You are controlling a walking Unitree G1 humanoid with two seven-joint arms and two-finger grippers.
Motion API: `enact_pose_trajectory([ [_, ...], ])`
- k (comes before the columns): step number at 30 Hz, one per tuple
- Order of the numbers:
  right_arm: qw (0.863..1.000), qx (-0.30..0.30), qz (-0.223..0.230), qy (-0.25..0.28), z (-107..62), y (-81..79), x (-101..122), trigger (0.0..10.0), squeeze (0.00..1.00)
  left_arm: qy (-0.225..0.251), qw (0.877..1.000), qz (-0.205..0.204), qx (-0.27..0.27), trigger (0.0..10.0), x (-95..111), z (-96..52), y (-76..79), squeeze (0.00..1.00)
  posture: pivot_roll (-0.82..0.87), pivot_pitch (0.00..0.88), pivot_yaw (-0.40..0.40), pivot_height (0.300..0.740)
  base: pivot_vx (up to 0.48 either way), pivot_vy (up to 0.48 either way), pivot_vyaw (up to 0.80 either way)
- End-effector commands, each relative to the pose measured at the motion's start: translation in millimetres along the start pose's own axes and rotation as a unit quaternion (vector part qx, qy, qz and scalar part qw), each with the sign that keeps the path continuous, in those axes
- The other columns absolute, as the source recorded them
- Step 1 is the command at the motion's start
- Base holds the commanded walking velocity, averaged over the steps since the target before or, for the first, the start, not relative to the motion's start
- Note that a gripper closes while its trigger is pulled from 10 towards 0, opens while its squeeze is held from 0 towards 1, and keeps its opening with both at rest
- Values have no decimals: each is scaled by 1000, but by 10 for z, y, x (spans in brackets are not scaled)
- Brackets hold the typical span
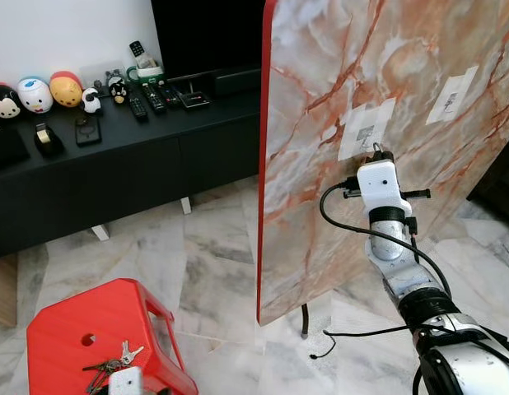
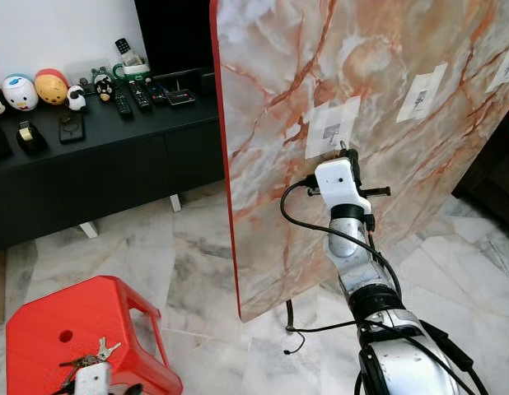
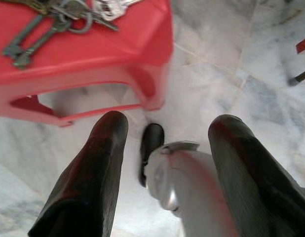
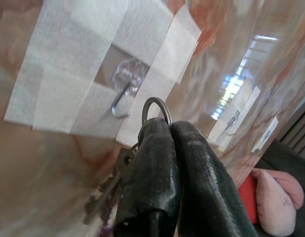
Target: Hang keys on a hook
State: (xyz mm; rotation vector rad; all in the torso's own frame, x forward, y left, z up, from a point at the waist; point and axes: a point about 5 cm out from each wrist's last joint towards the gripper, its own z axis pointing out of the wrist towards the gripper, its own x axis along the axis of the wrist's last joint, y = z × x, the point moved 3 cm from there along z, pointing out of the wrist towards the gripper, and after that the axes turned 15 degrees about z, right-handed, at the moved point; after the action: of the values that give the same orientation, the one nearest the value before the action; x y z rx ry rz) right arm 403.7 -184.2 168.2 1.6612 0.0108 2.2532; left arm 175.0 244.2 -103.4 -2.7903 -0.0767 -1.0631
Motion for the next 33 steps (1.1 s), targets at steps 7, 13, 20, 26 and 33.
enact_pose_trajectory([
  [7,1000,13,-11,5,51,-32,57,10000,0,-8,1000,-9,-4,10000,-64,-14,58,0,119,109,-67,740,0,0,0],
  [13,999,27,-23,8,38,-77,61,10000,0,-6,1000,-7,-13,10000,-12,16,234,0,118,109,-67,740,0,0,0],
  [20,999,33,-25,2,5,-103,23,10000,0,-9,1000,-9,-8,10000,-70,-12,130,0,118,110,-67,740,0,0,0],
  [26,999,36,-29,-4,11,-108,11,10000,0,-9,1000,-9,-3,10000,-91,-26,56,0,118,110,-67,740,0,0,0],
  [33,998,53,-26,-4,-2,-161,14,10000,0,-7,1000,-9,-11,10000,-28,10,252,0,121,113,-68,740,0,0,0],
])
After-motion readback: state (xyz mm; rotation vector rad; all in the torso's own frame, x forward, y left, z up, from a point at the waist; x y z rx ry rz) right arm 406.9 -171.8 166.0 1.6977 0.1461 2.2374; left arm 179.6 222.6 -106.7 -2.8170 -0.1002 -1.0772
